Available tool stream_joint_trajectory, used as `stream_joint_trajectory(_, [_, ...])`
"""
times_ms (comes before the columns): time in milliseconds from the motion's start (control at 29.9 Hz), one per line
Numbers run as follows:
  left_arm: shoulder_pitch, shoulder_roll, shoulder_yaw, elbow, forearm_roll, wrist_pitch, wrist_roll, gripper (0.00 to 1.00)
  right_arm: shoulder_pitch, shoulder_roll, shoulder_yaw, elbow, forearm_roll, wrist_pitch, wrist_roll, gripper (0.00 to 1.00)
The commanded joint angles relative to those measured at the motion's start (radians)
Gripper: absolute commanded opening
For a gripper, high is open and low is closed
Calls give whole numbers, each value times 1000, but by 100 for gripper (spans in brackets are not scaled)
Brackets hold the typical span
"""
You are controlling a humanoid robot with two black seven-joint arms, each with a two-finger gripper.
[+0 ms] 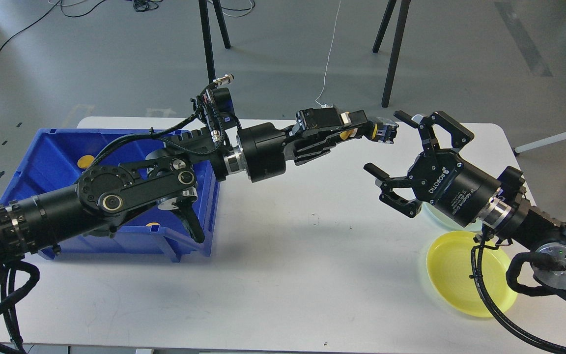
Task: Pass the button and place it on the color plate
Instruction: 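Grasp the button with the right gripper and release the left gripper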
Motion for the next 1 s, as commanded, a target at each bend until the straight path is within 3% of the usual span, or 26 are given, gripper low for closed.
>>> stream_joint_trajectory(0, [0,0,0,0,0,0,0,6,28,0,1,-2,34,-4,2,98])
stream_joint_trajectory(167, [0,0,0,0,0,0,0,6,68,0,-2,-25,60,-7,2,96])
stream_joint_trajectory(234, [0,2,0,0,0,0,0,6,71,0,-2,-26,60,-8,2,89])
stream_joint_trajectory(301, [0,0,0,0,0,0,0,6,71,0,-3,-26,59,-8,3,76])
stream_joint_trajectory(401, [2,2,-2,0,0,0,0,6,70,0,-7,-25,50,-8,2,40])
stream_joint_trajectory(534, [2,2,-2,0,0,0,0,6,68,0,-7,-25,43,-22,0,8])
stream_joint_trajectory(968, [2,2,-2,0,2,0,0,7,62,2,-8,-20,50,-68,2,1])
